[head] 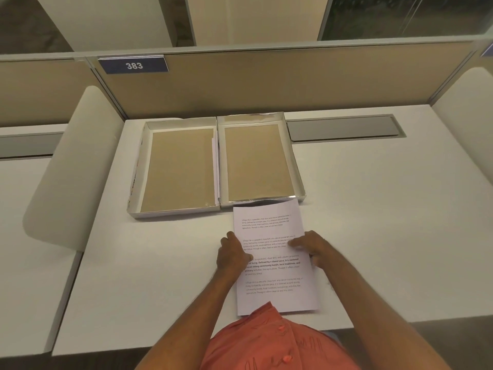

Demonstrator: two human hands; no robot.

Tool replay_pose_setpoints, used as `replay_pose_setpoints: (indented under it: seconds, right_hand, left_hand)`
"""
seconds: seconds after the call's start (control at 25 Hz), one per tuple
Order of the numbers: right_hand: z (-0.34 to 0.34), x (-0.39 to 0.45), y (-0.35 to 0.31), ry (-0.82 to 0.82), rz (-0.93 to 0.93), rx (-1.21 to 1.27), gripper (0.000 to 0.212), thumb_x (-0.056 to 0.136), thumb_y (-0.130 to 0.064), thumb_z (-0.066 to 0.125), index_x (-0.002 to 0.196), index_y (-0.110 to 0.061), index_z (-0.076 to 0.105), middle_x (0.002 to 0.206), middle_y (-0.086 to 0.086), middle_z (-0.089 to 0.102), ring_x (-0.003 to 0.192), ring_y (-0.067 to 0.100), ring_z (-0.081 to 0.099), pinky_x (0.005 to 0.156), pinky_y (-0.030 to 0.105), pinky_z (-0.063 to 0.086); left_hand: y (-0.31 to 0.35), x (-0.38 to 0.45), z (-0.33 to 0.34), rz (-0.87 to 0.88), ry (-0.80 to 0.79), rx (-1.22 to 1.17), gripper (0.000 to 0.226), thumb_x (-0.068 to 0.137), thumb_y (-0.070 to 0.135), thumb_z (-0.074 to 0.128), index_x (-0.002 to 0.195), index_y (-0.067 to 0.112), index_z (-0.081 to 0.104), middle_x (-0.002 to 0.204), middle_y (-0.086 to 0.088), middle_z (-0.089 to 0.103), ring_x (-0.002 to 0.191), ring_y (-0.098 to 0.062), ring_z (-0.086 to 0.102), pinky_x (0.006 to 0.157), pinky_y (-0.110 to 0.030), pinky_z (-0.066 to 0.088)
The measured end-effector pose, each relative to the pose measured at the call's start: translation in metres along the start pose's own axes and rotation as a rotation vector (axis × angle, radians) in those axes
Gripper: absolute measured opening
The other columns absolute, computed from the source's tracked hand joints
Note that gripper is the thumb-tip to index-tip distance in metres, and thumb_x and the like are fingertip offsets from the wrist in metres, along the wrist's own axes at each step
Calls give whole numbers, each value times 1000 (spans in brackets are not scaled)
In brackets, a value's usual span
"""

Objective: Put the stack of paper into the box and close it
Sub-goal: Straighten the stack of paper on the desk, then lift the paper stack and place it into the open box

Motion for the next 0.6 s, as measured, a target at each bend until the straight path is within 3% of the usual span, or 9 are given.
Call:
replay_pose_setpoints:
  seconds: [0.08, 0.2, 0.28, 0.36, 0.48, 0.6]
  right_hand:
    - [1, -3, -2, 25, -58, -67, 43, 96, 5, 62, 138, 10, 51, 133, 30, 65, 116, 45, 69, 96, 58, 59]
    - [3, -15, -4, 34, -156, -105, 34, 102, -6, 60, 132, -3, 45, 132, 22, 64, 95, 28, 70, 69, 37, 60]
    - [4, -22, -4, -1, -238, -56, 26, 104, -10, 60, 126, -9, 46, 129, 21, 65, 88, 24, 73, 63, 34, 61]
    - [2, -32, -4, -40, -301, -3, 20, 104, -12, 60, 121, -15, 48, 125, 18, 69, 86, 23, 79, 65, 35, 64]
    - [-2, -47, -9, -91, -397, 54, 24, 103, -15, 63, 124, -20, 51, 121, 14, 75, 98, 27, 80, 79, 42, 67]
    - [-3, -64, -27, -128, -507, 108, 28, 102, -16, 65, 128, -20, 53, 121, 2, 77, 107, 23, 78, 83, 36, 65]
  left_hand:
    - [0, 0, 0, 4, 1, -11, 74, 82, 28, 85, 136, 8, 39, 132, -13, 53, 119, -33, 63, 90, -39, 56]
    - [-3, 2, 2, 11, 5, -50, 74, 80, 27, 86, 135, 9, 40, 130, -13, 53, 118, -33, 63, 91, -41, 58]
    - [-11, 6, 3, 11, -10, -176, 74, 80, 26, 86, 136, 8, 41, 131, -12, 53, 120, -32, 61, 94, -42, 57]
    - [-21, 9, 0, -40, -75, -496, 80, 84, 27, 85, 146, 6, 39, 137, -13, 52, 125, -31, 59, 97, -40, 53]
    - [-22, 5, -10, -30, -246, -857, 84, 92, 29, 78, 157, 12, 28, 147, -11, 53, 134, -30, 55, 112, -45, 45]
    - [3, -2, -30, 136, -346, -982, 51, 100, 16, 66, 147, 12, 48, 142, -14, 65, 127, -32, 65, 111, -52, 50]
Point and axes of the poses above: each hand's wrist, its own x-axis towards the middle knuckle, its own z-axis out of the palm, y = z × x, the point moved 7 cm from there along x, towards the middle knuckle
